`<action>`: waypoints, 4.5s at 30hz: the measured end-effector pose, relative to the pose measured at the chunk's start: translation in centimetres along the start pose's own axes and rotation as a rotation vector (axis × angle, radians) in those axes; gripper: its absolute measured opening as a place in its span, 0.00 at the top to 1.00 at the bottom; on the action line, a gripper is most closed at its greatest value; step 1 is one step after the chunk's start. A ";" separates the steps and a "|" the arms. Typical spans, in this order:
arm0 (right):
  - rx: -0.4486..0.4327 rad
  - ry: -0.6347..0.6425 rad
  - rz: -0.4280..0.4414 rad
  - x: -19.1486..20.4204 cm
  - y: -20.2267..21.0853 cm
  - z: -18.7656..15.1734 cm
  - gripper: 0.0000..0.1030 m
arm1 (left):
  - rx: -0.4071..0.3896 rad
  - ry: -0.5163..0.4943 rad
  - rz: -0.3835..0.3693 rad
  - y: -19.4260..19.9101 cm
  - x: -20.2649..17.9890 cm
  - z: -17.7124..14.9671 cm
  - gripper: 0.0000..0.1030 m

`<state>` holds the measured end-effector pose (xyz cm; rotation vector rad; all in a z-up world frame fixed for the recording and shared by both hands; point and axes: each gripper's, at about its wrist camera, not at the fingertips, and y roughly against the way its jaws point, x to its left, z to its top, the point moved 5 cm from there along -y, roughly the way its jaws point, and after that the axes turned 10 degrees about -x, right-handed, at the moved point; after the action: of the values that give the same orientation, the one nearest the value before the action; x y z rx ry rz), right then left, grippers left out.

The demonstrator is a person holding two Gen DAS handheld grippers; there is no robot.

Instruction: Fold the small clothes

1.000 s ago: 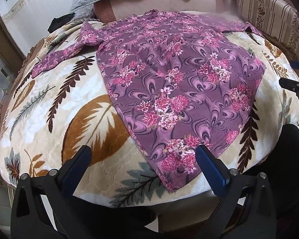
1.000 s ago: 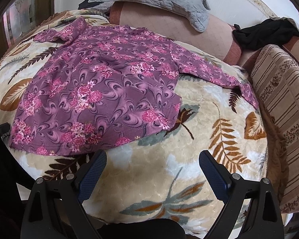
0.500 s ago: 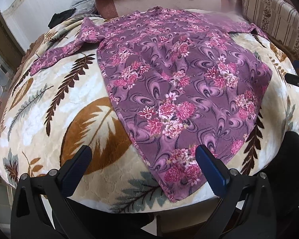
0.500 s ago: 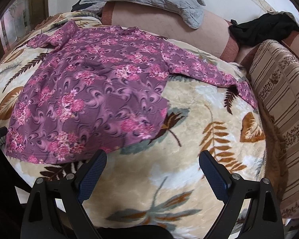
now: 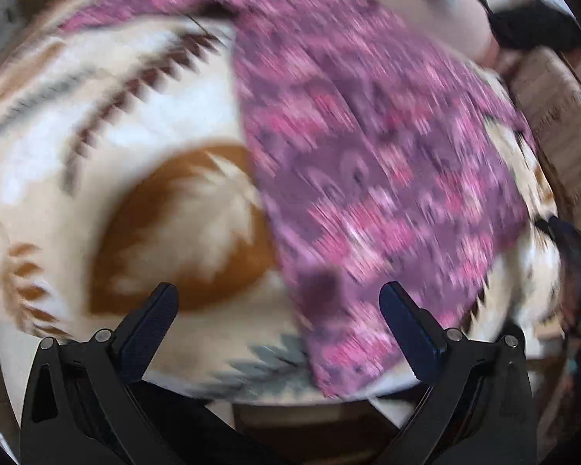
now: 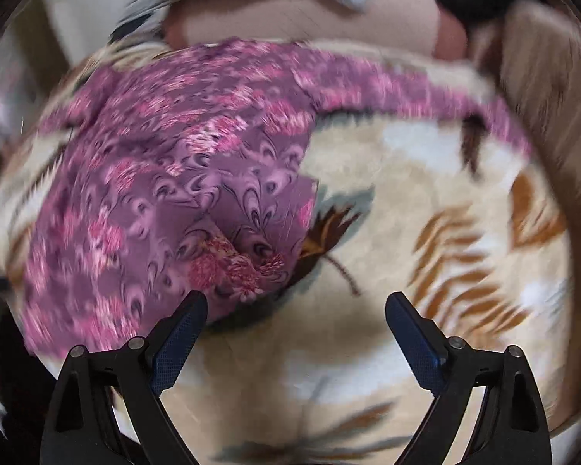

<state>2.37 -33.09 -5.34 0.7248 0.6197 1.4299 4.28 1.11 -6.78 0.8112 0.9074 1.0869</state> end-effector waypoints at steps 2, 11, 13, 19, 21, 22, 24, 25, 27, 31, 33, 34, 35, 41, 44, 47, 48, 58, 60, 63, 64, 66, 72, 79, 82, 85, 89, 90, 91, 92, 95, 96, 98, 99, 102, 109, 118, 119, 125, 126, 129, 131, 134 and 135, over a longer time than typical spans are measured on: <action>0.006 -0.111 0.031 -1.0 -0.9 -0.3 0.11 | 0.070 -0.003 -0.077 -1.1 -1.8 -1.4 0.00; -0.046 -0.404 0.183 -3.1 -2.6 0.8 0.35 | 0.086 0.065 -0.244 -0.8 -3.8 -0.7 0.96; -0.007 -0.400 0.241 -1.9 -3.9 0.5 0.59 | 0.057 0.067 -0.244 0.1 -3.3 -0.1 0.96; -0.073 -0.374 0.282 -0.4 -0.9 0.1 0.95 | -0.006 0.069 -0.215 2.5 -1.2 1.1 0.96; -0.104 -0.353 0.336 0.1 3.0 -1.2 0.95 | -0.026 0.068 -0.204 3.4 0.1 1.3 0.96; -0.108 -0.335 0.345 0.5 4.3 -2.0 0.95 | -0.028 0.071 -0.196 3.5 0.5 1.1 0.96; -0.073 -0.290 0.368 1.6 7.0 -5.0 0.95 | -0.019 0.086 -0.187 3.6 1.4 0.4 0.96; -0.049 -0.275 0.368 1.9 7.5 -6.4 0.96 | -0.012 0.097 -0.171 3.5 2.1 0.0 0.96; 0.060 -0.191 0.313 3.2 7.4 -10.2 0.98 | 0.018 0.102 -0.142 2.8 3.7 -1.0 0.96; 0.135 -0.142 0.217 2.3 6.7 -12.7 0.93 | 0.064 0.137 -0.151 1.7 5.3 -1.8 0.95; 0.026 -0.219 0.186 0.0 7.5 -10.2 0.90 | 0.042 0.138 -0.166 2.1 5.6 -1.4 0.94; -0.022 -0.240 0.168 -0.9 7.7 -9.0 0.80 | 0.021 0.130 -0.168 2.5 5.6 -1.0 0.93; -0.079 -0.258 0.139 -2.0 7.3 -7.2 0.62 | 0.004 0.126 -0.175 2.7 5.5 -0.4 0.86; -0.085 -0.366 0.091 -3.7 1.3 -4.0 0.52 | -0.056 0.261 -0.179 0.9 6.7 4.3 0.64; -0.063 -0.409 0.119 -3.0 -1.1 -4.0 0.52 | -0.043 0.313 -0.152 -1.3 7.2 7.1 0.64; -0.075 -0.381 0.132 -2.2 -0.6 -4.2 0.52 | -0.041 0.330 -0.105 -3.5 7.3 10.0 0.64; -0.070 -0.388 0.140 -2.1 -0.7 -4.2 0.52 | -0.034 0.336 -0.096 -4.1 7.3 10.6 0.64; -0.047 -0.300 0.167 -0.4 -0.7 -3.9 0.96 | -0.021 0.229 -0.013 -6.0 4.7 12.7 0.98; -0.107 -0.263 0.166 -0.1 0.7 -2.9 0.97 | -0.088 0.208 0.018 -4.0 5.4 13.3 0.98; -0.178 -0.312 0.170 -1.6 2.6 -1.9 0.97 | -0.157 0.186 0.067 -1.6 7.3 14.1 0.98; -0.164 -0.325 0.168 -2.1 2.3 -2.1 0.97 | -0.144 0.189 0.060 -1.6 7.8 14.1 0.98; -0.079 -0.321 0.128 -2.6 0.3 -3.3 0.97 | -0.091 0.174 0.109 -2.9 8.4 13.7 0.98; -0.050 -0.282 0.095 -2.4 1.2 -2.5 0.87 | -0.097 0.213 0.078 -1.9 8.8 13.3 0.97; -0.200 -0.229 0.155 -0.6 0.6 4.2 0.85 | -0.219 0.040 0.025 -0.1 1.2 14.2 0.56; -0.124 -0.182 0.116 0.2 -3.4 3.1 0.89 | -0.177 -0.060 0.098 -3.1 -0.3 12.7 0.55; -0.047 -0.117 0.081 0.4 -5.9 1.3 0.92 | -0.073 -0.094 0.152 -6.6 -0.3 10.8 0.55; -0.149 -0.299 0.113 -5.7 -3.3 4.4 0.79 | -0.103 -0.148 0.125 -6.0 -0.6 10.5 0.46; -0.178 -0.356 0.089 -7.9 -2.9 5.1 0.74 | -0.105 -0.147 0.116 -6.0 -0.5 10.4 0.46; -0.206 -0.424 0.058 -10.5 -2.7 5.9 0.64 | -0.104 -0.145 0.112 -6.1 -0.3 10.4 0.44; -0.244 -0.538 0.010 -14.8 -2.6 6.8 0.57 | -0.109 -0.142 0.107 -6.1 -0.2 10.3 0.43; -0.320 -0.835 -0.039 -23.7 -3.2 7.9 0.54 | -0.129 -0.145 0.094 -5.9 -0.4 10.0 0.33; -0.343 -0.913 -0.041 -25.6 -3.6 8.1 0.52 | -0.134 -0.150 0.098 -6.0 -0.5 9.9 0.31; -0.413 -1.091 -0.045 -29.7 -4.9 8.5 0.48 | -0.144 -0.175 0.116 -6.5 -1.1 9.7 0.26; -0.440 -1.131 -0.043 -30.8 -5.4 8.7 0.47 | -0.144 -0.187 0.121 -6.4 -1.4 9.6 0.24; -0.450 -1.177 -0.112 -33.3 -8.2 10.1 0.42 | -0.134 -0.193 0.114 -6.7 -1.6 10.0 0.23; -0.498 -1.069 -0.235 -34.1 -12.3 14.1 0.29 | -0.186 -0.178 0.044 -5.2 -3.2 13.0 0.24; -0.511 -0.858 -0.445 -36.1 -8.3 16.5 0.87 | -0.272 -0.185 0.034 -7.7 -5.0 20.5 0.23; -0.438 -0.845 -0.460 -36.5 -9.2 16.3 0.87 | -0.264 -0.168 0.036 -8.6 -4.8 21.0 0.23; -0.430 -0.780 -0.490 -34.4 -9.3 16.9 0.87 | -0.210 -0.126 0.072 -12.1 -3.7 21.8 0.23; -0.449 -0.759 -0.476 -33.6 -8.7 17.4 0.87 | -0.208 -0.135 0.057 -12.0 -4.0 21.9 0.23; -0.526 -0.681 -0.389 -29.9 -6.8 19.8 0.87 | -0.196 -0.095 0.001 -11.9 -3.8 22.3 0.23; -0.555 -0.637 -0.309 -26.4 -5.8 21.3 0.87 | -0.191 -0.064 -0.031 -11.8 -3.4 22.6 0.23; -0.557 -0.584 -0.218 -22.1 -5.7 22.9 0.87 | -0.183 -0.024 -0.071 -11.8 -3.2 22.6 0.23; -0.553 -0.566 -0.184 -20.1 -6.0 23.3 0.87 | -0.182 -0.015 -0.081 -11.7 -3.0 22.5 0.23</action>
<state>22.80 -54.87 4.27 0.5691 -0.1485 1.0785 28.39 -7.25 -7.33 0.6261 0.8087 1.0742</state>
